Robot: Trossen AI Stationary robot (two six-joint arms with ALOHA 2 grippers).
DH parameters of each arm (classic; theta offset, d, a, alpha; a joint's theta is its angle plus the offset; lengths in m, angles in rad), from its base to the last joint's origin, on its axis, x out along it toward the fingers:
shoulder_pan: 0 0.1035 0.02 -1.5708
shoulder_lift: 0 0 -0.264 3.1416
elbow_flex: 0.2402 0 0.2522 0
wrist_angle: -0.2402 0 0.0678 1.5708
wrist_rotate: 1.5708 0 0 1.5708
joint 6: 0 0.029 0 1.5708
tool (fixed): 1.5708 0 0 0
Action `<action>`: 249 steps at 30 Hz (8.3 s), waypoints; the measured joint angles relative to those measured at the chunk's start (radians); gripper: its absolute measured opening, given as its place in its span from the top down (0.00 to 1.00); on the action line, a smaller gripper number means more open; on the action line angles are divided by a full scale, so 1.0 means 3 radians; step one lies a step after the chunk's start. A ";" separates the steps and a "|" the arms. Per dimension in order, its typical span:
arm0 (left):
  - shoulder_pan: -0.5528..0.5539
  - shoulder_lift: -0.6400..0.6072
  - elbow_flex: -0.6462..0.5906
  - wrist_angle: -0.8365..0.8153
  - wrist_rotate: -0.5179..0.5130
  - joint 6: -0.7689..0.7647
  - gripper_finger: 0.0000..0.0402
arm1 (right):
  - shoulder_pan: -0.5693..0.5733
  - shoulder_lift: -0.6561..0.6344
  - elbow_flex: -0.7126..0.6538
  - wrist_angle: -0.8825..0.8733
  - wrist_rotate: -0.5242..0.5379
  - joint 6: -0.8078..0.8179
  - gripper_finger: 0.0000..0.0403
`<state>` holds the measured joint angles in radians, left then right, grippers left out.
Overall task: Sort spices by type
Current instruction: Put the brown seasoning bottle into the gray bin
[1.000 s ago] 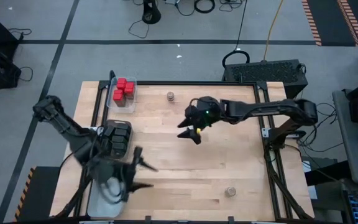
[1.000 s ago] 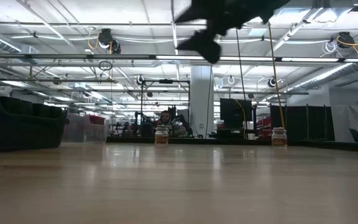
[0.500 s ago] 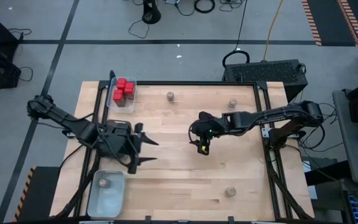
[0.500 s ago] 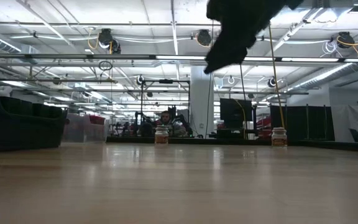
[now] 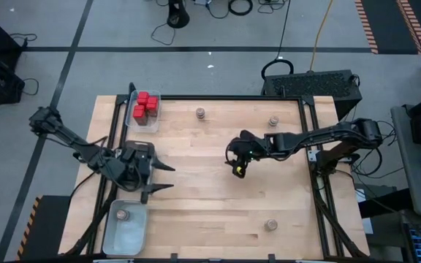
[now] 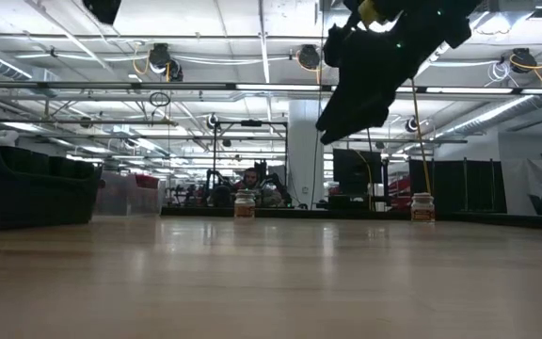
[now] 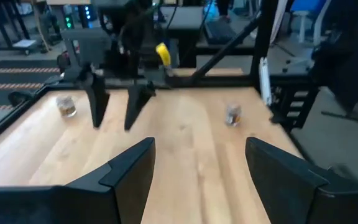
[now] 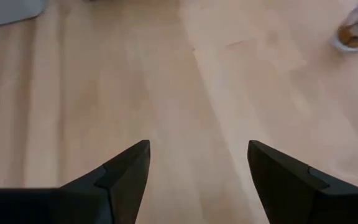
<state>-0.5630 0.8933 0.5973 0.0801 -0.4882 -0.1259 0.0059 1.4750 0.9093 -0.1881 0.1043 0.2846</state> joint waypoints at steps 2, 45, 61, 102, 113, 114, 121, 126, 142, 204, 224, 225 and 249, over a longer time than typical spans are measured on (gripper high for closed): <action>-0.0048 0.0017 -0.0120 0.0094 -0.0089 0.0013 0.36 | -0.0023 0.0000 -0.0005 0.0081 0.0163 -0.0021 0.37; -0.0133 0.0175 -0.0328 0.0060 -0.0571 0.0000 0.36 | -0.2590 -0.0230 0.0007 -0.1889 0.0322 0.0133 0.37; -0.0133 0.0175 -0.0328 0.0036 -0.0571 0.0002 0.36 | -0.2351 -0.0354 -0.0620 -0.0905 0.0380 0.0183 0.37; -0.0132 0.0175 -0.0328 0.0026 -0.0571 0.0026 0.36 | -0.1582 -0.0360 -0.2198 0.1891 0.1061 0.0706 0.37; -0.0132 0.0175 -0.0328 0.0035 -0.0571 0.0073 0.36 | -0.1583 -0.0262 -0.2336 0.2312 0.1043 0.0585 0.37; -0.0132 0.0175 -0.0328 0.0043 -0.0571 0.0090 0.36 | -0.1583 -0.0224 -0.2336 0.2381 0.1049 0.0572 0.37; -0.0132 0.0175 -0.0328 0.0060 -0.0569 0.0094 0.36 | -0.1590 0.0136 -0.2333 0.2762 0.1054 0.0472 0.37; -0.0132 0.0175 -0.0328 0.0058 -0.0570 0.0094 0.36 | -0.1659 0.0292 -0.2331 0.2952 0.1056 0.0457 0.37; -0.0132 0.0175 -0.0328 0.0051 -0.0569 0.0095 0.36 | -0.1712 0.0698 -0.2330 0.3473 0.1066 0.0286 0.60; 0.1191 0.2537 0.2396 -0.1407 0.0757 0.0807 0.36 | 0.0425 0.0193 -0.0441 0.1615 0.0106 -0.1059 0.59; 0.1441 0.2783 0.2473 -0.1281 0.1090 0.0817 0.36 | 0.0430 0.0193 -0.0441 0.1566 0.0105 -0.1103 0.59; 0.1442 0.2797 0.2472 -0.1308 0.1108 0.0815 0.36 | 0.0430 0.0193 -0.0441 0.1565 0.0103 -0.1103 0.59; 0.1442 0.2696 0.2470 -0.1318 0.1184 0.0816 0.45 | 0.0427 0.0192 -0.0441 0.1566 0.0104 -0.1115 0.59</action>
<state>-0.1303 1.7022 1.3384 -0.3153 -0.1328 0.1187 0.1341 1.5326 0.7769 0.2817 0.1356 -0.0498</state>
